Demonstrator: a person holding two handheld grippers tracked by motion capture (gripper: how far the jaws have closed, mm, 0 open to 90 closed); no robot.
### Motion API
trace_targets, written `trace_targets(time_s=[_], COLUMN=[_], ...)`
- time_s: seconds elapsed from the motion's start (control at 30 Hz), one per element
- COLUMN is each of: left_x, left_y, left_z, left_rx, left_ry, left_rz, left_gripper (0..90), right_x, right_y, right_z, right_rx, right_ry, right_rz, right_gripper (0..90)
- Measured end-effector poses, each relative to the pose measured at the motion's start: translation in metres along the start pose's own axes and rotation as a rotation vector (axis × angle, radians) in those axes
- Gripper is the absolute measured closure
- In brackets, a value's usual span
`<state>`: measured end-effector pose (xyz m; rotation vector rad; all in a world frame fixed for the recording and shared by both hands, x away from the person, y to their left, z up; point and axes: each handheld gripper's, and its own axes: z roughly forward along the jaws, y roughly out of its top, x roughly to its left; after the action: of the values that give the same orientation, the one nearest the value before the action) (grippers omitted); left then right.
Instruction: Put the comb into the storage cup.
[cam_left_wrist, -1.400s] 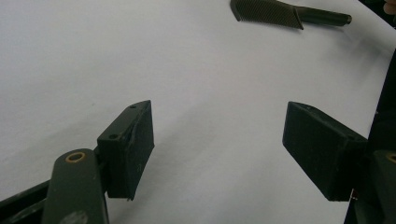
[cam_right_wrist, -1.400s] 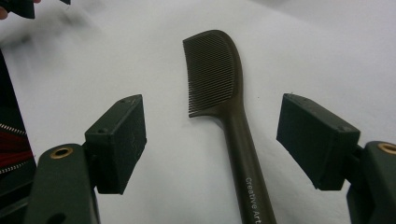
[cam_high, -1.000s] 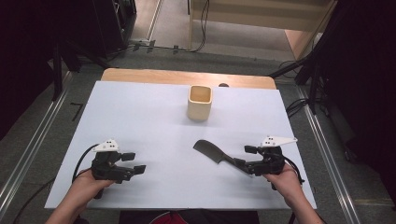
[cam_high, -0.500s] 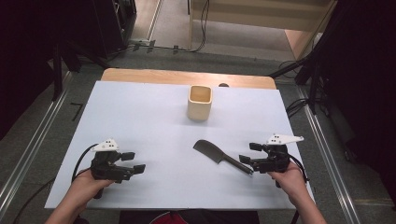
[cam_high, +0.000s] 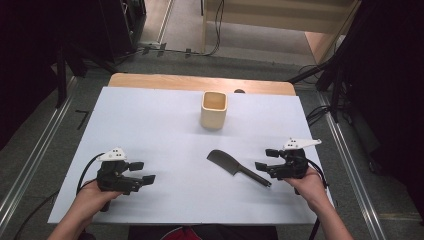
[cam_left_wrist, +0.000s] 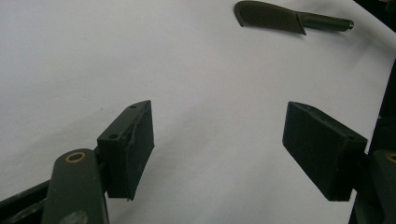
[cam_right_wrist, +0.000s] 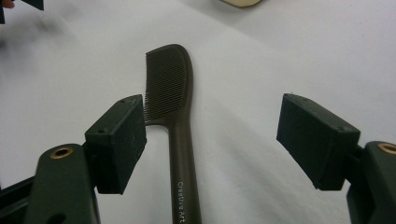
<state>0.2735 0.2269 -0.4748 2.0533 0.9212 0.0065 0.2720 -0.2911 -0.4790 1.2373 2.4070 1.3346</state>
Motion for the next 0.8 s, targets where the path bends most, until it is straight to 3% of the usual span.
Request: trace_targets(time_s=[0.47,0.8], left_x=[0.006,0.007], left_y=[0.004,0.008], left_z=[-0.002,0.000], left_rx=[-0.012,-0.021], left_ry=[0.011,0.007], left_rz=[0.001,0.005], left_gripper=[26.3,26.3], right_x=[0.004,0.006], right_y=[-0.012,-0.024], right_z=[0.008,0.009], right_rx=[0.021,0.042], right_ry=[-0.006,-0.020], right_rz=[0.002,-0.024], right_gripper=[23.5,24.7])
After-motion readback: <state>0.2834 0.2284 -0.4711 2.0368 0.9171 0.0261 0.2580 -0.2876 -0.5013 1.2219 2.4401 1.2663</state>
